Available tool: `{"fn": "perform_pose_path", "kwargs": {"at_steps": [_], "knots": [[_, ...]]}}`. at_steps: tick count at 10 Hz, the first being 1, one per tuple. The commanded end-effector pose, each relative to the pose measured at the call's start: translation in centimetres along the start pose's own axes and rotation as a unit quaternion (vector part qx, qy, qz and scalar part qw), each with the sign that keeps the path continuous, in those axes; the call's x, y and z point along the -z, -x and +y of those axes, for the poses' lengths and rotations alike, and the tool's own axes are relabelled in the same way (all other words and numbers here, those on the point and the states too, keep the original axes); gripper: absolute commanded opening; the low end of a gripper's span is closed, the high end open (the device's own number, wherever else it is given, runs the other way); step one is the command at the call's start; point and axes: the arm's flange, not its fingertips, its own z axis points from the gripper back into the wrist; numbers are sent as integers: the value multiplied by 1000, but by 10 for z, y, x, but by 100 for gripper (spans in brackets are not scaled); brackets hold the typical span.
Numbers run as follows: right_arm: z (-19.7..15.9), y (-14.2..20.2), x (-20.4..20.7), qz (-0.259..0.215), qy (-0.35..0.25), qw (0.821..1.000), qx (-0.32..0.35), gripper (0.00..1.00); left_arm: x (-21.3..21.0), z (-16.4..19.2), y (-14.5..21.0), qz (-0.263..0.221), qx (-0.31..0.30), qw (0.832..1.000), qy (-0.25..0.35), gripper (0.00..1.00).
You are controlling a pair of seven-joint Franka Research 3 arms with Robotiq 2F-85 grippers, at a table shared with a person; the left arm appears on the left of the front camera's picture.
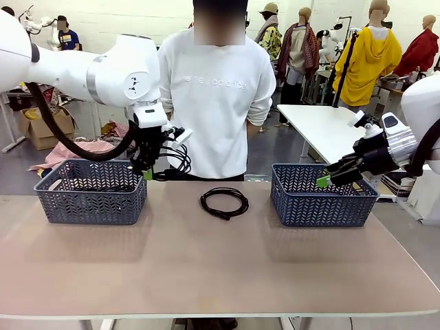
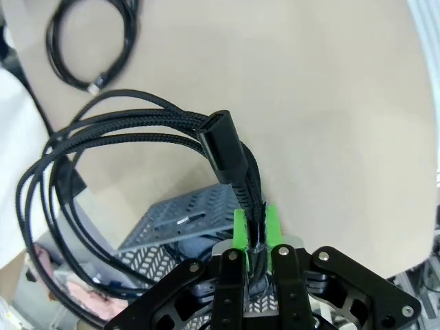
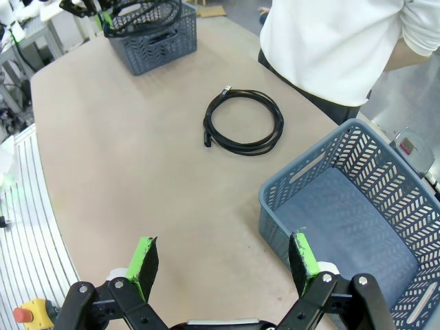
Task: Organize the cables according to human instructions.
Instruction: Pick up a bundle of cables and place it in the basket indicated by the human.
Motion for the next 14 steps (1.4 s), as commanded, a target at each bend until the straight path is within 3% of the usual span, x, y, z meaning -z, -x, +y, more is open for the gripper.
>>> {"fn": "perform_pose_path", "kwargs": {"at_steps": [1, 8, 14], "knots": [[-3, 1, 4, -18, -2, 1000, -9, 100, -6, 7, 34, -11, -41, 999, -2, 11], [-3, 1, 4, -18, -2, 1000, -9, 100, 15, 38, 152, -3, -91, 996, -17, 11], [-3, 1, 4, -18, -2, 1000, -9, 100, 35, 35, 188, -1, -141, 990, -15, 11]]}}
